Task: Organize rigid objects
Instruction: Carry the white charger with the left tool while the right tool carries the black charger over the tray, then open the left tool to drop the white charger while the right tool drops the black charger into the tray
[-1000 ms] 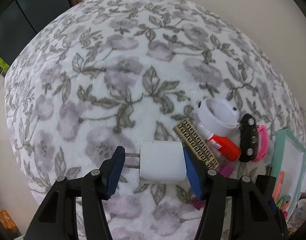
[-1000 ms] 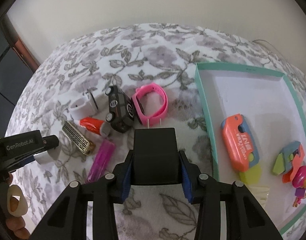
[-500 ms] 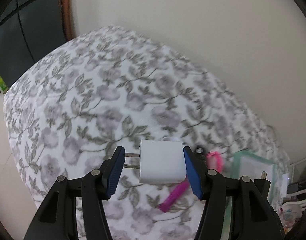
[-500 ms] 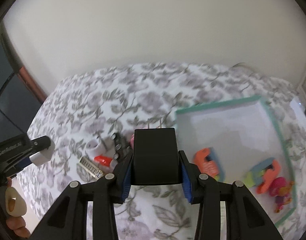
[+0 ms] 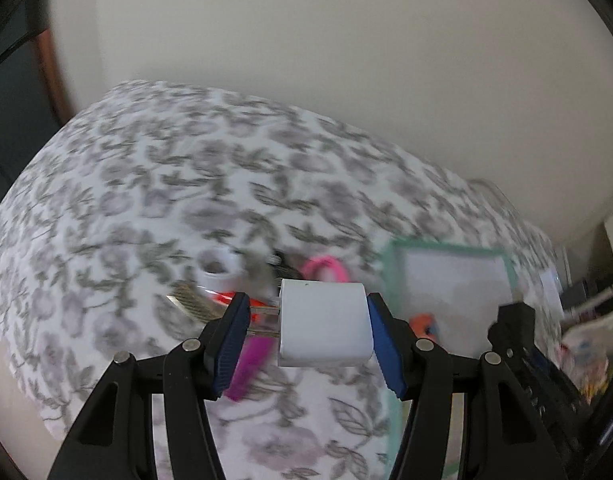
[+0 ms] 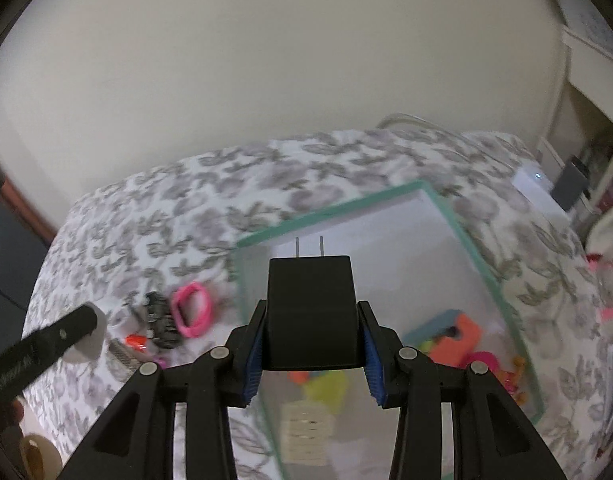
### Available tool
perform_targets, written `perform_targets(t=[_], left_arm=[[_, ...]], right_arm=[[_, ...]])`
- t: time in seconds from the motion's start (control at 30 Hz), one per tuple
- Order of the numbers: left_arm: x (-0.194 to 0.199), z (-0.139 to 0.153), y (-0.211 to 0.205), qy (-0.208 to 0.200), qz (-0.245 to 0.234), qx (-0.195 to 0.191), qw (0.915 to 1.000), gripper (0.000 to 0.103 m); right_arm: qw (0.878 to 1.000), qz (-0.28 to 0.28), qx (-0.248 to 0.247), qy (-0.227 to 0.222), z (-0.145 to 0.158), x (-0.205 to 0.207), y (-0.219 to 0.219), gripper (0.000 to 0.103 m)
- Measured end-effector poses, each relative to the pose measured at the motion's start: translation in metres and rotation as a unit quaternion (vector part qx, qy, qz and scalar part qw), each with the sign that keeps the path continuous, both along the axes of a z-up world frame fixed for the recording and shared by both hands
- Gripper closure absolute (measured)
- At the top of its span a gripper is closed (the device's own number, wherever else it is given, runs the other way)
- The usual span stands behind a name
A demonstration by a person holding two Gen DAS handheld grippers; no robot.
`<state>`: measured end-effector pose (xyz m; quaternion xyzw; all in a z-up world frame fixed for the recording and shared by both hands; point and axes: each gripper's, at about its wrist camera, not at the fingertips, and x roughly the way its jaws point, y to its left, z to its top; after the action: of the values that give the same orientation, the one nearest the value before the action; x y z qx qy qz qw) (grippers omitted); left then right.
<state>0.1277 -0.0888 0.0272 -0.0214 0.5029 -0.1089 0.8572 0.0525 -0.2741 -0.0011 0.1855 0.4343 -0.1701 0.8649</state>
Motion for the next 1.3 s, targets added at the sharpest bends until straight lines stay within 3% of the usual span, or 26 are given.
perform_targets(t=[0.3, 0.53, 0.83, 1.07, 1.3], left_arm=[[-0.011, -0.013, -0.073, 0.007, -0.075, 0.003, 0.9971, 0.043], [-0.012, -0.048, -0.121, 0.041, -0.103, 0.014, 0.9937, 0.042], [-0.022, -0.077, -0.138, 0.061, -0.122, 0.015, 0.9905, 0.042], [-0.02, -0.078, -0.135, 0.066, -0.117, 0.012, 0.9908, 0.042], [-0.019, -0.08, -0.135, 0.076, -0.119, 0.013, 0.9898, 0.042]], right_arm=[[0.999, -0.05, -0.005, 0.008, -0.006, -0.022, -0.051, 0.059], [0.998, -0.065, -0.005, 0.017, -0.018, -0.03, -0.073, 0.059], [0.997, -0.068, -0.005, 0.027, -0.029, -0.03, -0.081, 0.059], [0.996, -0.072, -0.014, 0.041, -0.032, -0.029, -0.08, 0.059], [0.994, -0.089, 0.008, 0.06, -0.042, -0.03, -0.085, 0.059]])
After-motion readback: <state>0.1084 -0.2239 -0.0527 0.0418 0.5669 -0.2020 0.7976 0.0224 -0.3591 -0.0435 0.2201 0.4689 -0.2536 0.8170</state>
